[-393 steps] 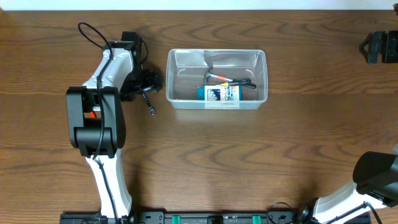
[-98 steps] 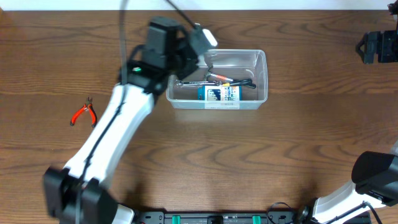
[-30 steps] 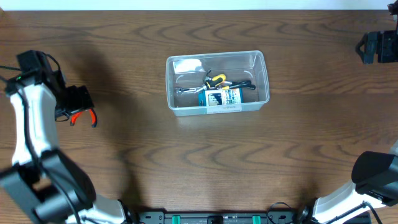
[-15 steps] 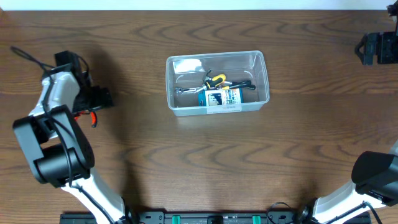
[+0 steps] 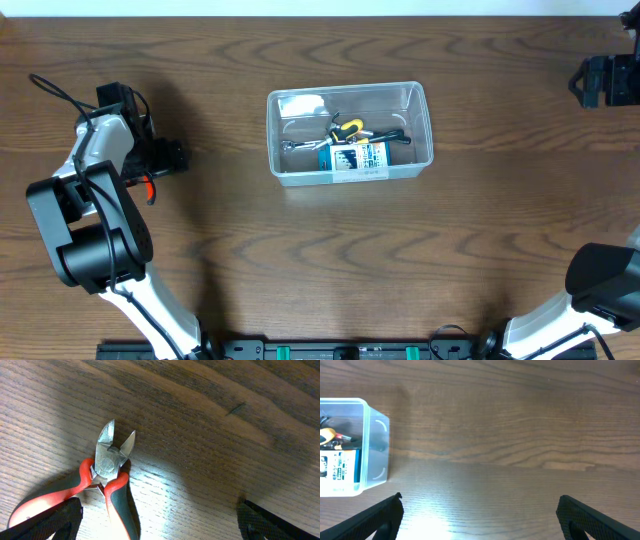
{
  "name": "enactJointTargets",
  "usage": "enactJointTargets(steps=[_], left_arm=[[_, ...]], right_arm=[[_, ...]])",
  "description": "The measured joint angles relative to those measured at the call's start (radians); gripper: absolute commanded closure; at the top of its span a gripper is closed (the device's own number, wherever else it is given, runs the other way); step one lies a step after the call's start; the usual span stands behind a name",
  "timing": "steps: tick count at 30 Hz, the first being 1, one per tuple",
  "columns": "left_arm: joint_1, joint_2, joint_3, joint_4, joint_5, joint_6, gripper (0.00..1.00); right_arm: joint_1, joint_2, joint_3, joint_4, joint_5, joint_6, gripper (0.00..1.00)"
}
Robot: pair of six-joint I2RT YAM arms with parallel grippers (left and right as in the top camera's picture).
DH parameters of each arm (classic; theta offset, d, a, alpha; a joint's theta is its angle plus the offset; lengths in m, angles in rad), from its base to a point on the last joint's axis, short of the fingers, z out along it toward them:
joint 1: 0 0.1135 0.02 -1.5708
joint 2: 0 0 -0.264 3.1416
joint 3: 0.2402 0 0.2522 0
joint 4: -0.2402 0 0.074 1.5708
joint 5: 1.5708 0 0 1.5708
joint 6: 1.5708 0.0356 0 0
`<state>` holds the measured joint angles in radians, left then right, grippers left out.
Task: Pack container
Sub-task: 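Move the left gripper to the red pliers and grasp them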
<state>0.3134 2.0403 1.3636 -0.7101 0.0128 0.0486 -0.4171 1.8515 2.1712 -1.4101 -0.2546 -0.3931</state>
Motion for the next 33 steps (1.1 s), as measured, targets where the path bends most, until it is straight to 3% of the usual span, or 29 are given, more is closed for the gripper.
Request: enactJointTargets(steps=[19, 21, 24, 30, 33], left_arm=[[0.023, 0.006, 0.002, 0.013, 0.070, -0.023, 0.00], [0.023, 0.006, 0.004, 0.011, 0.071, -0.022, 0.08], [0.027, 0.006, 0.004, 0.012, 0.067, -0.022, 0.28], [0.035, 0.007, 0.004, 0.012, 0.066, -0.020, 0.41], [0.035, 0.007, 0.004, 0.011, 0.065, -0.024, 0.56]], right_arm=[[0.000, 0.000, 0.000, -0.006, 0.000, 0.000, 0.01], [0.000, 0.000, 0.000, -0.006, 0.000, 0.000, 0.01], [0.000, 0.000, 0.000, -0.006, 0.000, 0.000, 0.01], [0.000, 0.000, 0.000, -0.007, 0.001, 0.000, 0.01], [0.000, 0.000, 0.000, -0.007, 0.000, 0.000, 0.01]])
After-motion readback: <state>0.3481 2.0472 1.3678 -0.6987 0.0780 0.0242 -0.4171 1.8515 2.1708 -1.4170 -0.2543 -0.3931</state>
